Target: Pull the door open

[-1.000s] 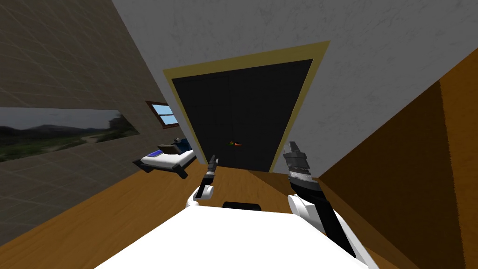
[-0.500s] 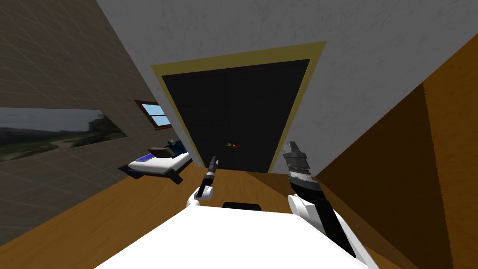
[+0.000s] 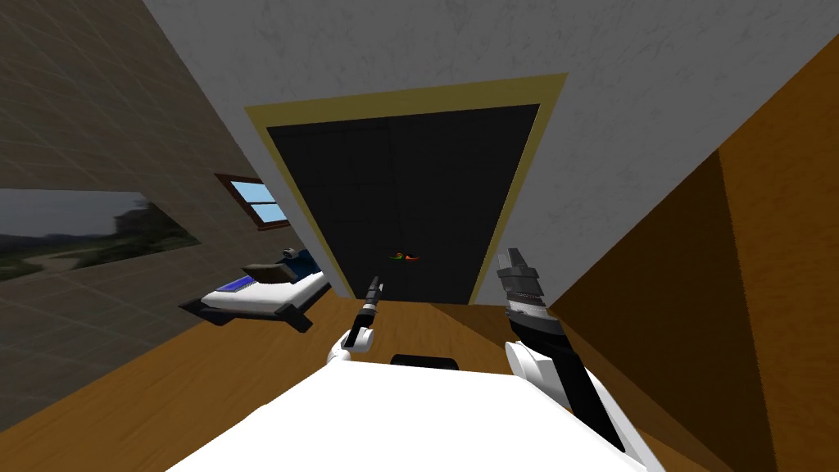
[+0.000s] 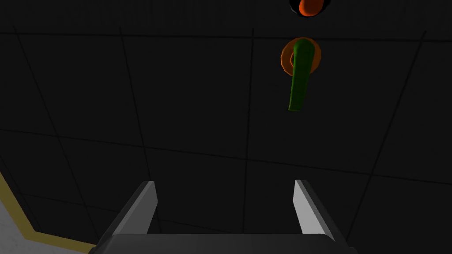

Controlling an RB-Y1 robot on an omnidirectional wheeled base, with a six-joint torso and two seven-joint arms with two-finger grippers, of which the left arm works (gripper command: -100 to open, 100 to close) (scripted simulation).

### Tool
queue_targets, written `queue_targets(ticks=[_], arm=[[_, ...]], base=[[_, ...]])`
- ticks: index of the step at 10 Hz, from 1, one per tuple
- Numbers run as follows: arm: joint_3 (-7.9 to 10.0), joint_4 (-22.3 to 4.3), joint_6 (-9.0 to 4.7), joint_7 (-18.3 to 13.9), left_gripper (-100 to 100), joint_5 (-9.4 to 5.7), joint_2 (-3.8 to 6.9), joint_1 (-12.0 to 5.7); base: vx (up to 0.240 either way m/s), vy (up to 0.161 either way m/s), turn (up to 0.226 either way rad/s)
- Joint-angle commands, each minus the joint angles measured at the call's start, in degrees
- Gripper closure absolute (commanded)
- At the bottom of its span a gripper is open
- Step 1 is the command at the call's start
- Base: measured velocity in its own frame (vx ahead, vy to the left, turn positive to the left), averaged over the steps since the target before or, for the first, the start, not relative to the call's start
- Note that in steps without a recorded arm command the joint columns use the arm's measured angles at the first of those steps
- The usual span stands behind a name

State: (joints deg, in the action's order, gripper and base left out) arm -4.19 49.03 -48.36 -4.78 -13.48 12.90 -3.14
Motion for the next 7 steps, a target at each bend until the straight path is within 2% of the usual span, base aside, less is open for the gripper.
queue_targets(ticks=[1, 3, 4, 5, 7], arm=[[-0.27, -2.86, -0.45, -0.33, -100, -0.36, 0.37, -1.26], [-0.59, -6.38, -0.87, -0.60, -100, -0.75, 0.71, -2.50], [-0.73, -7.68, -1.06, -0.73, -100, -0.93, 0.87, -3.08], [-0.73, -7.89, -1.06, -0.73, -100, -0.93, 0.87, -3.08], [-1.03, -10.91, -1.46, -0.99, -100, -1.29, 1.20, -4.23]], base=[[0.097, 0.009, -0.070], [0.119, 0.005, -0.080], [0.100, 0.014, -0.072], [0.061, 0.008, -0.021], [0.065, -0.008, -0.056]])
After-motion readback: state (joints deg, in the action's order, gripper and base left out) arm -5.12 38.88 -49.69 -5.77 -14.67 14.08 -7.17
